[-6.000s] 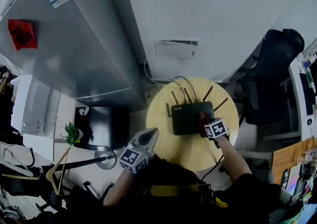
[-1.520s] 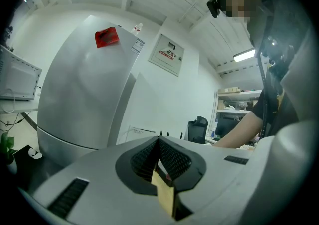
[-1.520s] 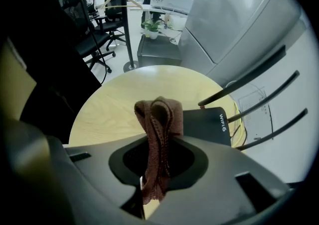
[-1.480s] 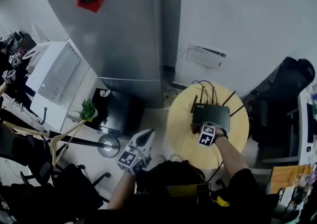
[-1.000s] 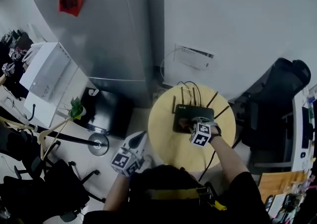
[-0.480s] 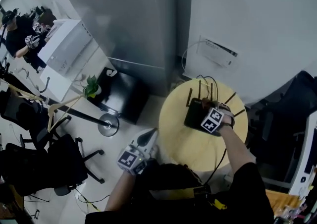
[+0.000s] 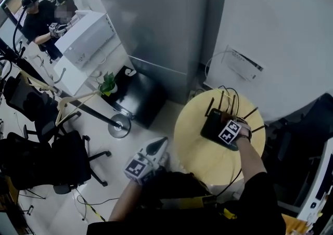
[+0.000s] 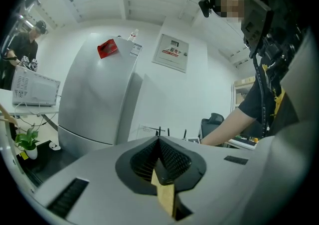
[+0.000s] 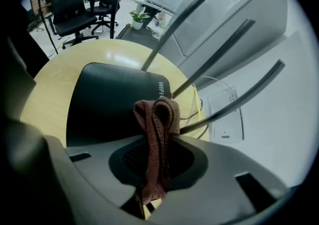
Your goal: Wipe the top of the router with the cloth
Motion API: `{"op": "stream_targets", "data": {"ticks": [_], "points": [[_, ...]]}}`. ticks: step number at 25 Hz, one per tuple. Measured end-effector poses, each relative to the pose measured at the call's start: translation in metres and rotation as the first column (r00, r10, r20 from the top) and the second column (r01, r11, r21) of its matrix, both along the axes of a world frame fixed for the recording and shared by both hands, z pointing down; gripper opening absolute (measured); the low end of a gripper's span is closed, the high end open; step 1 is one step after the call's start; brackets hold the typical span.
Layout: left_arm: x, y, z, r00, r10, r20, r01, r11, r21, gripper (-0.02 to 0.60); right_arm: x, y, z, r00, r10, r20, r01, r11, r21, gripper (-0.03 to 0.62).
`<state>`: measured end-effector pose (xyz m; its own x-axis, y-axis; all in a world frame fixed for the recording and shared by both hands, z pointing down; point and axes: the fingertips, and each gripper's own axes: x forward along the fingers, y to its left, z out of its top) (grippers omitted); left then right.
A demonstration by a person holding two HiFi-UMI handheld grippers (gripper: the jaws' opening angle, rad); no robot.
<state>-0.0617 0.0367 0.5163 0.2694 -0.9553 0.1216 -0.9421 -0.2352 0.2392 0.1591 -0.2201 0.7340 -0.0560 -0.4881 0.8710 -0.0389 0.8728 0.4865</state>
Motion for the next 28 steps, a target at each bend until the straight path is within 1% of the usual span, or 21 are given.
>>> {"op": "stream_targets", "data": {"ticks": [5, 15, 19, 23, 28], "points": [[0.009, -0.01, 0.006, 0.999, 0.05, -0.013, -0.05, 0.999, -0.008, 0.0, 0.003, 0.023, 0.004, 0.999, -0.037, -0.031, 0.035, 0.998, -0.051, 0.066], [0.021, -0.041, 0.003, 0.985, 0.168, -0.042, -0.168, 0.986, 0.017, 0.0, -0.001, 0.073, 0.006, 0.998, -0.029, -0.049, 0.021, 0.988, -0.152, 0.066], [0.025, -0.051, 0.0, 0.975, 0.218, -0.045, -0.217, 0.976, 0.028, 0.0, -0.001, 0.089, 0.008, 0.997, -0.047, -0.059, 0.038, 0.989, -0.145, 0.066], [0.03, -0.056, 0.008, 0.956, 0.29, -0.037, -0.29, 0.957, 0.001, 0.0, 0.0, 0.099, 0.009, 0.998, -0.017, -0.064, 0.007, 0.989, -0.146, 0.066], [0.037, -0.065, 0.011, 0.939, 0.341, -0.043, -0.341, 0.94, 0.005, 0.0, 0.001, 0.114, 0.011, 0.997, -0.029, -0.071, 0.019, 0.991, -0.13, 0.066]]}}
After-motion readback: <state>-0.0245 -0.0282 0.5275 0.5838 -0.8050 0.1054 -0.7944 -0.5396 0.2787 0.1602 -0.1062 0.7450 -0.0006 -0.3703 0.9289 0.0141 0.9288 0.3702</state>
